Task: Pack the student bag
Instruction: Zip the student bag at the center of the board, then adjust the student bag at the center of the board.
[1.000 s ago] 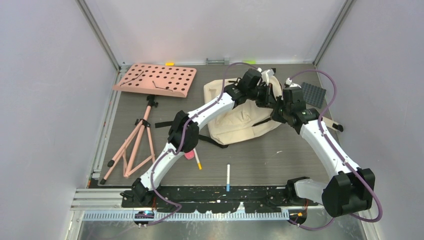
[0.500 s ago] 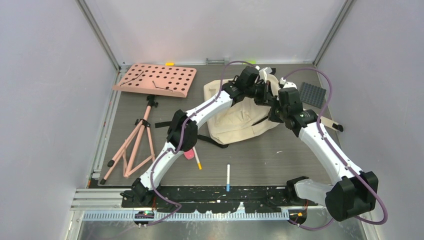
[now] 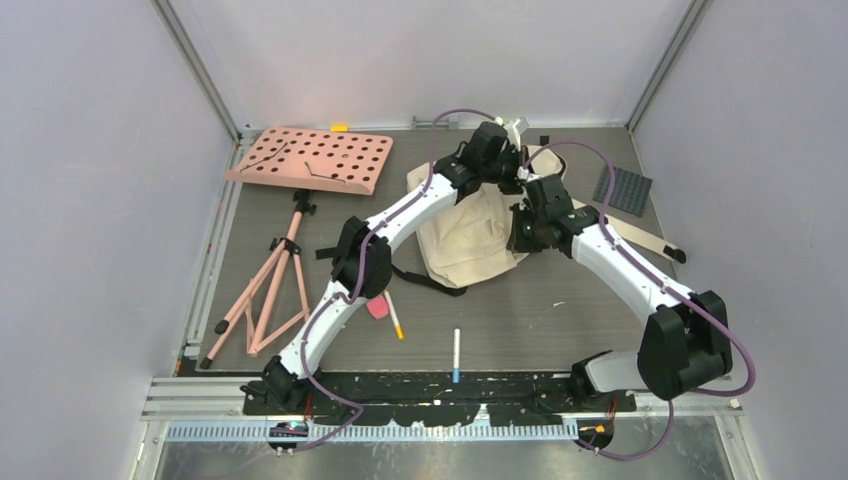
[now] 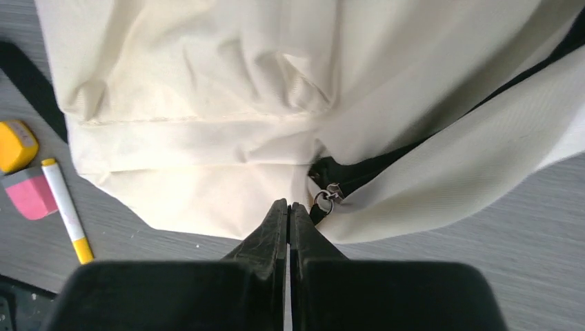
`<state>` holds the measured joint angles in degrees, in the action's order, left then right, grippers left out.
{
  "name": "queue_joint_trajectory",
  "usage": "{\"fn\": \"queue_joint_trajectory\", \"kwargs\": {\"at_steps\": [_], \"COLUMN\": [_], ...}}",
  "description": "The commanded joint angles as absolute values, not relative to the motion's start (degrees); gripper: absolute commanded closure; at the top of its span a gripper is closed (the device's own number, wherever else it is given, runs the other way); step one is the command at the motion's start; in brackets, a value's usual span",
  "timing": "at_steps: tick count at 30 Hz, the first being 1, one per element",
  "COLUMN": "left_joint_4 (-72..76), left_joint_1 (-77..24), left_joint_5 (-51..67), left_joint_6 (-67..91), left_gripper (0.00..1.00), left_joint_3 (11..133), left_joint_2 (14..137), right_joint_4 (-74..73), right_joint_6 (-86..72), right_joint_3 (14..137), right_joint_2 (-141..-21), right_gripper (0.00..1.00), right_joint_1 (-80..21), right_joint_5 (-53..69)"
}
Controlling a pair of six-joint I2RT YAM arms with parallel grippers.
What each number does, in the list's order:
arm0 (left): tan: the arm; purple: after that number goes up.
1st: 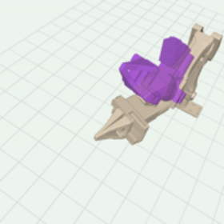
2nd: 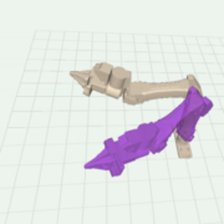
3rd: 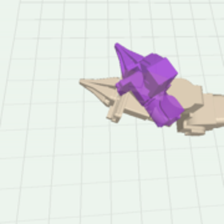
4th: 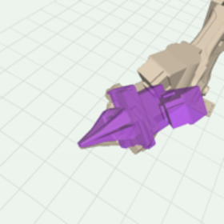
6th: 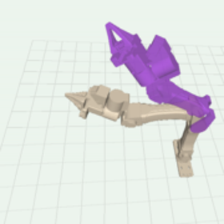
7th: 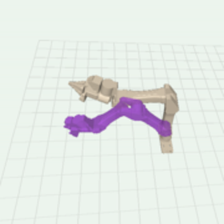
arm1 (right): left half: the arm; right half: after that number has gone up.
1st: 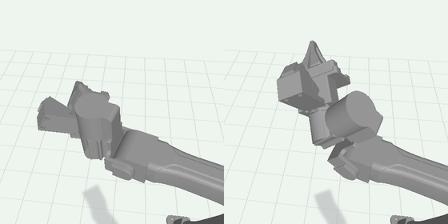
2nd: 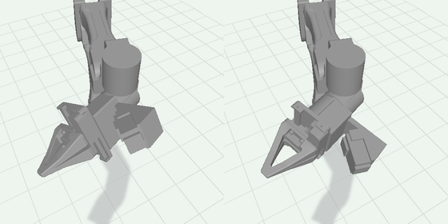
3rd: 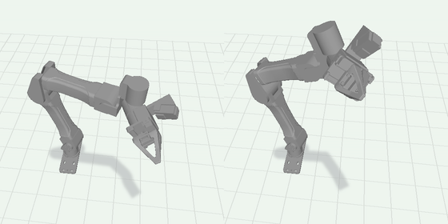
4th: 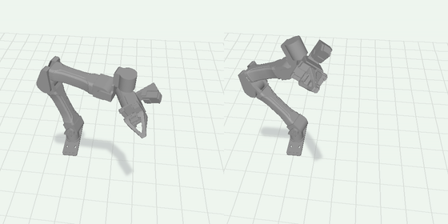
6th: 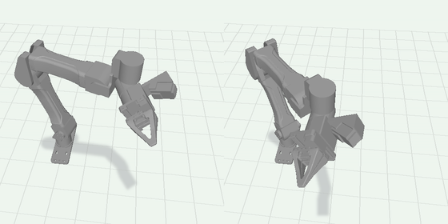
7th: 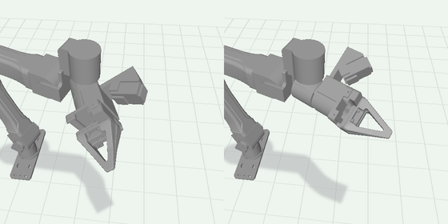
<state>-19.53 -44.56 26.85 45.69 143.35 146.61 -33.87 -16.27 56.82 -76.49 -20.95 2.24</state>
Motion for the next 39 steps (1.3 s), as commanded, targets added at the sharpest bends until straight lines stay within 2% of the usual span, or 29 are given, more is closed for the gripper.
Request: {"fn": "queue_joint_trajectory", "kwargs": {"at_steps": [1,6,12,13,14,16,17,18,20,22,26,29,33,39], "left_joint_4": [-0.4,-0.4,-0.3,-0.3,0.4,1.0,0.6,0.2,-2.4,-4.5,-8.4,-14.8,-23.5,-22.6], "left_joint_1": [-40.4,-40.2,-39.9,-39.7,-39.6,-39.1,-38.9,-38.7,-38.1,-37.3,-35.3,-33.8,-30.3,-28.3], "left_joint_5": [15.9,16.1,17.3,17.8,18.2,18.8,19.0,19.0,19.2,19.1,17.8,12.6,11.3,13.6], "left_joint_6": [45.4,45.9,45.4,45.2,44.9,43.3,42.2,40.9,38.2,36.2,32.9,30.3,30.5,31.5], "left_gripper": [1.00,1.00,1.00,0.97,0.91,0.75,0.66,0.56,0.44,0.36,0.29,0.24,0.21,0.18], "left_joint_3": [149.1,148.0,144.3,142.2,140.5,136.8,135.3,133.6,130.5,126.8,117.6,111.9,107.8,101.1], "left_joint_2": [143.7,143.7,141.6,140.7,139.8,137.4,136.1,134.7,131.8,128.6,120.8,116.6,114.9,113.7], "right_joint_4": [-47.0,-46.1,-44.9,-44.7,-44.6,-44.6,-44.6,-44.9,-45.6,-46.8,-50.6,-51.2,-50.1,-45.8], "right_joint_6": [-16.2,-14.4,-17.1,-17.6,-18.5,-19.8,-20.5,-20.6,-20.7,-20.6,-21.5,-22.8,-23.7,-23.7], "right_joint_3": [56.9,61.7,65.3,65.7,65.9,66.3,66.7,67.0,68.0,69.4,73.1,74.1,74.2,74.4], "right_joint_2": [-79.3,-82.1,-80.5,-79.7,-78.1,-75.4,-74.5,-72.6,-70.5,-69.6,-72.1,-75.1,-79.5,-86.4], "right_gripper": [0.99,0.99,0.99,0.96,0.93,0.72,0.66,0.54,0.39,0.31,0.29,0.28,0.28,0.32], "right_joint_1": [-23.7,-23.7,-23.7,-23.7,-23.7,-23.7,-23.7,-23.5,-23.1,-21.9,-16.0,-10.9,-4.1,0.6], "right_joint_5": [17.6,19.8,10.6,7.7,6.4,2.4,-0.5,-3.1,-6.3,-8.3,-9.0,-7.6,-5.2,-1.4]}}
